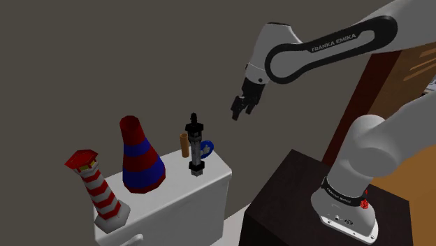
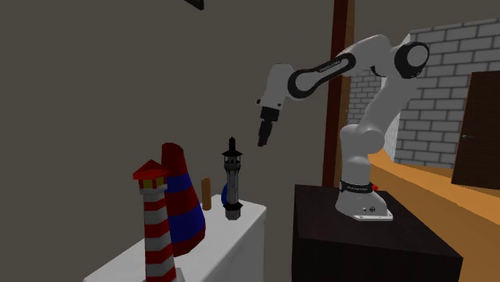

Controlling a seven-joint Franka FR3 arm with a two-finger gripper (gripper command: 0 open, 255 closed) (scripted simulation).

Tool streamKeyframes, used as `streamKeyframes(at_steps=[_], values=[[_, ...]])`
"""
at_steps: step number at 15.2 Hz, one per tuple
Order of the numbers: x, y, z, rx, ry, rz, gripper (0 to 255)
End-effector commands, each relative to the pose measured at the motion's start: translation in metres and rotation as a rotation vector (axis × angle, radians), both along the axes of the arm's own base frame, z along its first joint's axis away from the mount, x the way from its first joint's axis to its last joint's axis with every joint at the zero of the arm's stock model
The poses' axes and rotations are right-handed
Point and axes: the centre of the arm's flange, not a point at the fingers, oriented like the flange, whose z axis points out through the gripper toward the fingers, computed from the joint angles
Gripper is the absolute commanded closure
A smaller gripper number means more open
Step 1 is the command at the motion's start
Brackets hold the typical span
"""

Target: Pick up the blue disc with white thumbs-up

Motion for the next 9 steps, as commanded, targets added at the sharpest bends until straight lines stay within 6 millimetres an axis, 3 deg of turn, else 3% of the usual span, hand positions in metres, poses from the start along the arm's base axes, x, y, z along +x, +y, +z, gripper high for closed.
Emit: streamKeyframes(at_steps=[1, 9], values=[[0.010, 0.006, -0.020, 0.010, -0.023, 0.008, 0], [0.058, 0.046, -0.099, 0.049, -0.098, 0.042, 0]])
